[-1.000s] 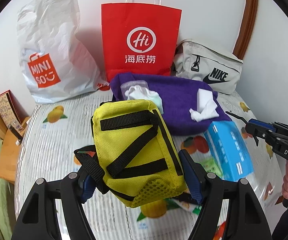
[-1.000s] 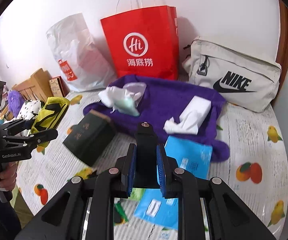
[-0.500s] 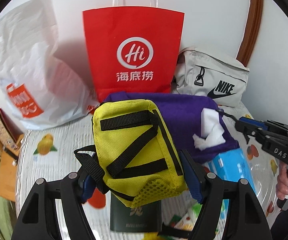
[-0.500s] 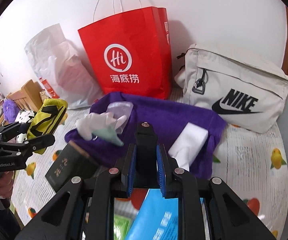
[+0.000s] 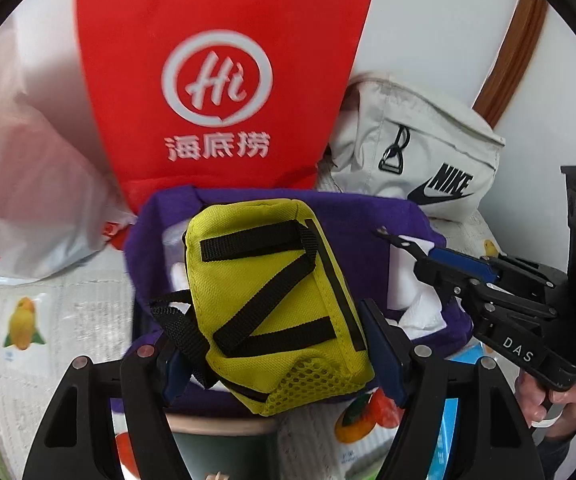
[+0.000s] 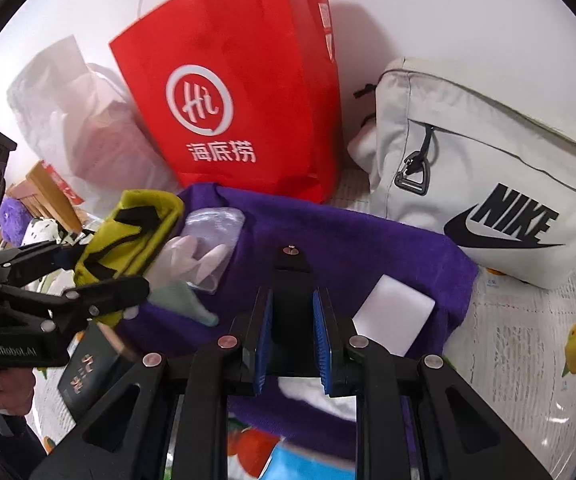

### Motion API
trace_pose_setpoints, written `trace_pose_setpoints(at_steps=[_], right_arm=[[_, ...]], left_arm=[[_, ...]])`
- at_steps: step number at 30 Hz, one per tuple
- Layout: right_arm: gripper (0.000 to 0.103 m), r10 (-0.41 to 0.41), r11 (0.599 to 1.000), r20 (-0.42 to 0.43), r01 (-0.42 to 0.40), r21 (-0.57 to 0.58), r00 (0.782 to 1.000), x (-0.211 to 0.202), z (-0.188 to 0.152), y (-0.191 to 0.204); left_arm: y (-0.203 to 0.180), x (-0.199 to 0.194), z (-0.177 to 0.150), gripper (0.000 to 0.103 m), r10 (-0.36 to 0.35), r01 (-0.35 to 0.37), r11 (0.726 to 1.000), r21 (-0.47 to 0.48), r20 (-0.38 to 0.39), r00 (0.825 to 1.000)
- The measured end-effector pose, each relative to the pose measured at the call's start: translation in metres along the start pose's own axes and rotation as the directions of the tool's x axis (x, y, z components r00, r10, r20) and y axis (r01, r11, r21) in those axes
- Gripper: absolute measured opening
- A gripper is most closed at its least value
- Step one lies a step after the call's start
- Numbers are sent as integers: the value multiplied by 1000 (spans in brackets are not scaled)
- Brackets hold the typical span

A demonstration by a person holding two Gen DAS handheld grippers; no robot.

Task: Organize soft objects
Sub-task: 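Carry pouch and strap onto the purple towel while the left tool opens to release the pouch, then open the right tool to drop the black strap on the towel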

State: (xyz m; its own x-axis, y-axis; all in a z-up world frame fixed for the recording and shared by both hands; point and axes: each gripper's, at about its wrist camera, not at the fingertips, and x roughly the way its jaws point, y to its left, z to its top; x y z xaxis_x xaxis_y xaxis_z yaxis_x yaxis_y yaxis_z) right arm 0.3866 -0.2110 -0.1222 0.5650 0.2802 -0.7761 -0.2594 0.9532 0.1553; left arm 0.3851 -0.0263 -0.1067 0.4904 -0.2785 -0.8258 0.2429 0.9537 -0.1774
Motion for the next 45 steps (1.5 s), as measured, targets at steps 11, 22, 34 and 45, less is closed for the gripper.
trace_pose_setpoints(at_steps=[11, 22, 34, 45], right_arm=[[21, -22, 999, -82, 24, 29, 996, 34, -1, -17], [21, -9, 998, -152, 18, 57, 988, 59, -8, -25], [49, 32, 996, -135, -21, 84, 990, 61, -6, -25], [58, 23, 997, -92, -16, 74, 995, 45, -1, -18]], left_arm=[[-2, 53, 9, 73, 41, -39, 999, 20, -87, 995], [13, 77, 7, 74, 67, -72, 997, -27, -141, 988], [10, 82, 8, 79, 48, -54, 998, -36, -158, 986], [5, 60, 14, 97, 23, -33, 997, -73, -126, 992]])
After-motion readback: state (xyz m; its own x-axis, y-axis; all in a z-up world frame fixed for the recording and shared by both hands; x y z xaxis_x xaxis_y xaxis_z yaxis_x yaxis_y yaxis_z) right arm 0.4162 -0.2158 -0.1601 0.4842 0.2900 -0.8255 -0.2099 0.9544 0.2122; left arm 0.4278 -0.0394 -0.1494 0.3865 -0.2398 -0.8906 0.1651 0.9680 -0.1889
